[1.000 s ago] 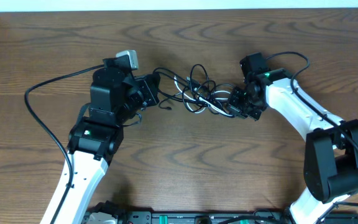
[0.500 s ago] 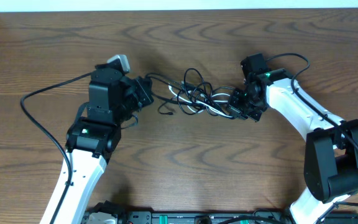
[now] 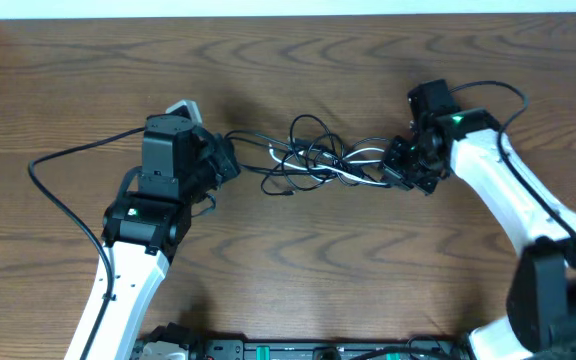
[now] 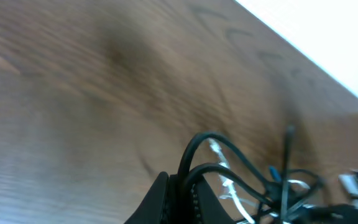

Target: Untangle cables

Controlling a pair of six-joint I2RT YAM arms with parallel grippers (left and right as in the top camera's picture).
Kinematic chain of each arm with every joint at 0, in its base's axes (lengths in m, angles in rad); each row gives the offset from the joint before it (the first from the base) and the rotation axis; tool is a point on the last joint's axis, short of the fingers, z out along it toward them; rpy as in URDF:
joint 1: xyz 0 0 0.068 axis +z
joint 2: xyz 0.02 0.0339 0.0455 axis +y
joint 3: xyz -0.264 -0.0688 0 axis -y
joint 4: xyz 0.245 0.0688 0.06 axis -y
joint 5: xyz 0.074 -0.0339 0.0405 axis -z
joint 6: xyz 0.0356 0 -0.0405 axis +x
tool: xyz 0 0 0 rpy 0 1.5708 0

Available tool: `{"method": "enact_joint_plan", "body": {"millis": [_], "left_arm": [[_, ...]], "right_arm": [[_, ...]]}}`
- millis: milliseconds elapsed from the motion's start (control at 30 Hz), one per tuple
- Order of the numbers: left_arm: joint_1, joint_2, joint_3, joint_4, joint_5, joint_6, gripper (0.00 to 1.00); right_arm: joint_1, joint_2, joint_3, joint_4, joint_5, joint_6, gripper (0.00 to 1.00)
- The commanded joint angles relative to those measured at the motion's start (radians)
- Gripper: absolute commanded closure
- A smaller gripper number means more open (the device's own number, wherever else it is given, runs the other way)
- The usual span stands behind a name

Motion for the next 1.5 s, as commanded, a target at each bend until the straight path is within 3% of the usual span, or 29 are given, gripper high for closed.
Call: {"method": "enact_joint_plan", "body": {"millis": [0, 167, 333, 433, 500, 600, 767, 833, 900, 967, 1133, 1300, 1467], "left_arm": [[0.061, -0.012, 0.041, 0.009, -0.205, 0.140, 0.93], [0.061, -0.013, 0.041, -0.004, 0.055, 0.439, 0.92], [0.061, -0.011, 0.041, -0.056, 0.177, 0.578, 0.92], [0.060, 0.002, 0.040, -0.069, 0.095, 0.409, 0.93], [0.061, 0.008, 0.040, -0.119, -0.126, 0.178, 0.93], [0.061, 0.008, 0.040, -0.208, -0.324, -0.058, 0.92], [0.062, 0.007, 0.040, -0.210, -0.296, -0.162, 0.93], [0.061, 0.011, 0.040, -0.130, -0.145, -0.076, 0.93], [0.061, 0.014, 0.040, -0.031, 0.043, 0.064, 0.93], [0.061, 0.014, 0.040, 0.010, 0.093, 0.071, 0.92], [0.051, 0.029, 0.040, 0.025, 0.129, 0.093, 0.93], [0.013, 0.088, 0.039, 0.025, 0.130, 0.098, 0.93], [-0.050, 0.135, 0.039, 0.029, 0.130, 0.172, 0.93]], "right_arm": [[-0.055, -0.068, -0.029, -0.064, 0.343, 0.018, 0.99], [-0.056, -0.177, -0.029, -0.120, 0.426, 0.031, 0.99], [-0.056, -0.277, -0.029, -0.159, 0.510, 0.031, 0.99], [-0.056, -0.330, -0.029, -0.175, 0.554, 0.030, 0.99], [-0.056, -0.362, -0.029, -0.192, 0.602, 0.031, 0.99], [-0.057, -0.395, -0.029, -0.217, 0.676, 0.052, 0.99], [-0.098, -0.415, -0.029, -0.261, 0.750, 0.084, 0.99], [-0.129, -0.415, -0.029, -0.275, 0.749, 0.090, 0.99], [-0.149, -0.415, -0.029, -0.253, 0.682, 0.039, 0.99], [-0.149, -0.415, -0.029, -0.220, 0.608, -0.030, 0.99], [-0.122, -0.415, -0.029, -0.120, 0.363, -0.146, 0.99], [-0.083, -0.415, -0.029, 0.148, -0.016, -0.354, 0.99], [-0.071, -0.415, -0.029, 0.367, -0.232, -0.390, 0.99]]}}
